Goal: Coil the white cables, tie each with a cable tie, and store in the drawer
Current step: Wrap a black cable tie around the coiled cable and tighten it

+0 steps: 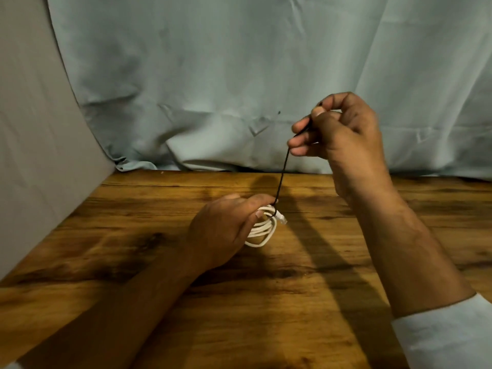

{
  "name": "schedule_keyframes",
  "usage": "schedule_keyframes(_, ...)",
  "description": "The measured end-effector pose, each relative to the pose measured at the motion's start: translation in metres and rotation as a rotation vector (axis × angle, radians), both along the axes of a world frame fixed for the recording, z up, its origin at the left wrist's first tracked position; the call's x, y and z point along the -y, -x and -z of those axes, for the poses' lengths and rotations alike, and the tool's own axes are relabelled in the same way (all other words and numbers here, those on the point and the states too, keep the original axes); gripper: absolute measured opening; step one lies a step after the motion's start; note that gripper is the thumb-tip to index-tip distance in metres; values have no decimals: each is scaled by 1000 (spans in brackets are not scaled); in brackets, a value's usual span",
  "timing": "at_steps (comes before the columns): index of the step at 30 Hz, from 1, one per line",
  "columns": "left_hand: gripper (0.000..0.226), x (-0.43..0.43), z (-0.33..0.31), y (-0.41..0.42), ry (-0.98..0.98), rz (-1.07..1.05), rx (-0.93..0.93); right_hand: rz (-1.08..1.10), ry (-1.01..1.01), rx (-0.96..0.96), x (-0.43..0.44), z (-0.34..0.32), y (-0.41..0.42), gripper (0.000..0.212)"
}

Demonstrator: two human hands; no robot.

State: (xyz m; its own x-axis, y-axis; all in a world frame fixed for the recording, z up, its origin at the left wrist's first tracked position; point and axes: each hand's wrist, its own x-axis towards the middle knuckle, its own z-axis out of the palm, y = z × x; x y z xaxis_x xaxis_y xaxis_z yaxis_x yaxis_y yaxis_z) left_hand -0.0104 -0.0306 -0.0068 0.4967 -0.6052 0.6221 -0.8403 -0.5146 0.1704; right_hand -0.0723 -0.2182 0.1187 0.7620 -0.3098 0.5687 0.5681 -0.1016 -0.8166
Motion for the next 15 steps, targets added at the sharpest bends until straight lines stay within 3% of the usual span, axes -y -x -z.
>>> schedule_keyframes(3, 37, 3, 4, -1, 99, 81, -109, -48, -88, 10, -1, 4, -2, 4)
schedule_keyframes(8, 31, 3, 9, -9, 403, 164, -412, -208, -176, -151, -2, 28, -9, 17)
schedule_keyframes(15, 29, 3, 10, -12, 527, 115, -542, -143, -177, -207, -4, 57, -15, 44)
